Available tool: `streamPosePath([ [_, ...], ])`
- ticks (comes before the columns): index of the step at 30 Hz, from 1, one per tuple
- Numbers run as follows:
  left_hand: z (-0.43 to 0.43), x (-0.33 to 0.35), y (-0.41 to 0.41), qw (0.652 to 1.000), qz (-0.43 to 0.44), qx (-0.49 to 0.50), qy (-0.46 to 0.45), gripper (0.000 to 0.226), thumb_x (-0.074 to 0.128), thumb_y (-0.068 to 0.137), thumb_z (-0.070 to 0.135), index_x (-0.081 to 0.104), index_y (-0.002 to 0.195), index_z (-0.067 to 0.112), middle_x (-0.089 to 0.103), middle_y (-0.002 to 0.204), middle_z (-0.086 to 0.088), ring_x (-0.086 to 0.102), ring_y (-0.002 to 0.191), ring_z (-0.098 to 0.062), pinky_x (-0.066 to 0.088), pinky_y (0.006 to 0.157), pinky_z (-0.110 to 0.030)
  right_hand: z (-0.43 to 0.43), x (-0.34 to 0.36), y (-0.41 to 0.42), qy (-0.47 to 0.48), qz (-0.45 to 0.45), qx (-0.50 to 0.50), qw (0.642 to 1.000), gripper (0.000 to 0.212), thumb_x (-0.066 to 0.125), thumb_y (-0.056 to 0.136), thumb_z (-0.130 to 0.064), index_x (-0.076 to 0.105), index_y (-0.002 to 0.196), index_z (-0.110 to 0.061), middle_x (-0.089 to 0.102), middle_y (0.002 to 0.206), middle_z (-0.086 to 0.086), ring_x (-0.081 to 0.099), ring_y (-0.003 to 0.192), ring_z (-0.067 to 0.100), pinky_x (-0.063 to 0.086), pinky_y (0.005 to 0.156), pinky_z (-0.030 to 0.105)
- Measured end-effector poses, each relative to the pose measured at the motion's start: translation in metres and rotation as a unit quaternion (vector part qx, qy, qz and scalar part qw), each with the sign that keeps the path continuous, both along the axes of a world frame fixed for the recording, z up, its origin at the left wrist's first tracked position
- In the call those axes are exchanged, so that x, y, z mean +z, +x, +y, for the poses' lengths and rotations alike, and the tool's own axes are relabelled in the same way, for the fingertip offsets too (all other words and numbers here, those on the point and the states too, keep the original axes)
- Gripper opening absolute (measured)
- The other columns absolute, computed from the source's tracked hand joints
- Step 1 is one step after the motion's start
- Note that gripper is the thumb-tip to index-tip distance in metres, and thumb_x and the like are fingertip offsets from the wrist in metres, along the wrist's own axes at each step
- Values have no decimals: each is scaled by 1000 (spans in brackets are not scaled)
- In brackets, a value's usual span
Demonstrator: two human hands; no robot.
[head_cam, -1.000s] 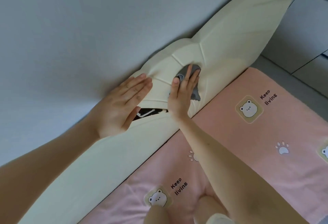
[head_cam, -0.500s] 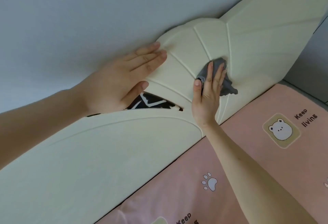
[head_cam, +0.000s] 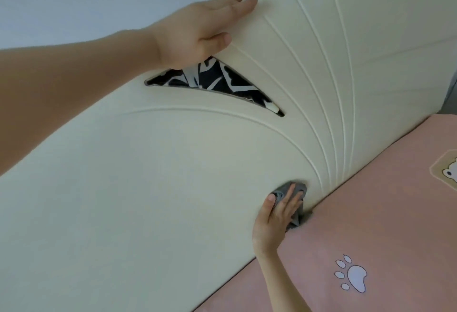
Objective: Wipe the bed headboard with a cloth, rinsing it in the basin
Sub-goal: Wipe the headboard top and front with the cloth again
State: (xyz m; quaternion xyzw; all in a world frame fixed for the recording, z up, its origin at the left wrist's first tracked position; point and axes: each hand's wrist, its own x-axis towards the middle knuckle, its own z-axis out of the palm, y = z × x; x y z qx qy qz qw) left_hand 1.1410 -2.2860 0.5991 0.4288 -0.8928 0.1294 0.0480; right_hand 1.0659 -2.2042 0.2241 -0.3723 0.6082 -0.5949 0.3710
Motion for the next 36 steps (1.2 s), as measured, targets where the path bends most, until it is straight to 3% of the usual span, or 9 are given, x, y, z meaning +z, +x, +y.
streamPosePath([
  [2, 0, 0, 0, 1000, -6, 4, 2, 58, 32, 93, 23, 16, 149, 17, 16, 157, -6, 9, 145, -11, 10, 118, -26, 32, -14, 21, 21, 0, 25, 999, 83, 3, 77, -81, -4, 144, -32, -12, 157, -5, -12, 144, 11, 9, 118, 44],
  [7, 2, 0, -2, 1000, 27, -1, 13, 59, 31, 91, 22, 20, 148, 16, 19, 156, -6, 12, 145, -13, 10, 118, -28, 26, 21, 25, 101, -62, 22, 993, 76, 11, 80, -64, -10, 146, -31, -13, 158, 1, -10, 145, 23, 5, 117, 49],
  [10, 0, -2, 0, 999, 37, -6, 8, 58, 32, 91, 21, 21, 148, 15, 19, 156, -6, 12, 145, -13, 9, 117, -25, -28, 78, -13, 53, -44, -32, 997, 71, 14, 85, -55, -1, 149, -30, -8, 159, 5, -7, 145, 28, 2, 114, 55],
  [14, -3, -2, 0, 997, 68, -21, 7, 51, 35, 98, 9, 23, 147, 18, 19, 156, -2, 12, 143, -7, 5, 107, -4, -108, 167, -74, -20, 43, -36, 998, 53, 14, 98, -51, 4, 148, -38, -7, 159, -1, -11, 145, 27, -4, 111, 63],
  [16, -5, -1, 0, 996, 80, -25, 15, 52, 36, 98, 10, 22, 148, 21, 17, 156, 0, 14, 143, -7, 7, 112, -11, -106, 183, -65, -68, 87, -32, 993, 51, 13, 98, -49, 5, 148, -39, -5, 159, -2, -11, 145, 24, -6, 111, 61],
  [19, -6, 0, 2, 997, 65, -28, 23, 57, 33, 93, 24, 18, 148, 25, 16, 157, 0, 14, 144, -11, 10, 118, -28, -28, 139, 3, -146, 171, 6, 974, 53, 12, 95, -53, 2, 146, -43, -8, 158, -4, -12, 145, 20, -3, 114, 58],
  [24, -5, 0, 4, 996, 69, -35, 41, 63, 28, 86, 32, 16, 148, 26, 16, 157, 2, 16, 144, -12, 12, 118, -32, 53, 44, 41, -231, 321, 114, 912, 48, 18, 101, -44, 14, 148, -38, -3, 160, 2, 5, 143, 37, 19, 104, 53],
  [28, -6, -1, 4, 989, 130, -50, 48, 61, 32, 92, 29, 11, 148, 28, 24, 154, 7, 23, 141, -11, 13, 113, -20, -14, 132, -6, -185, 277, 84, 939, 49, -2, 90, -65, -6, 138, -56, -19, 154, -13, -22, 143, 16, -1, 115, 54],
  [36, -6, -5, 0, 993, 96, -68, 2, 65, 27, 88, 34, 11, 149, 20, 18, 153, 6, 29, 137, -13, 4, 99, 5, -149, 274, -83, -231, 309, 22, 922, 59, 7, 89, -55, 16, 146, -41, 3, 159, -5, -7, 146, 14, -5, 113, 52],
])
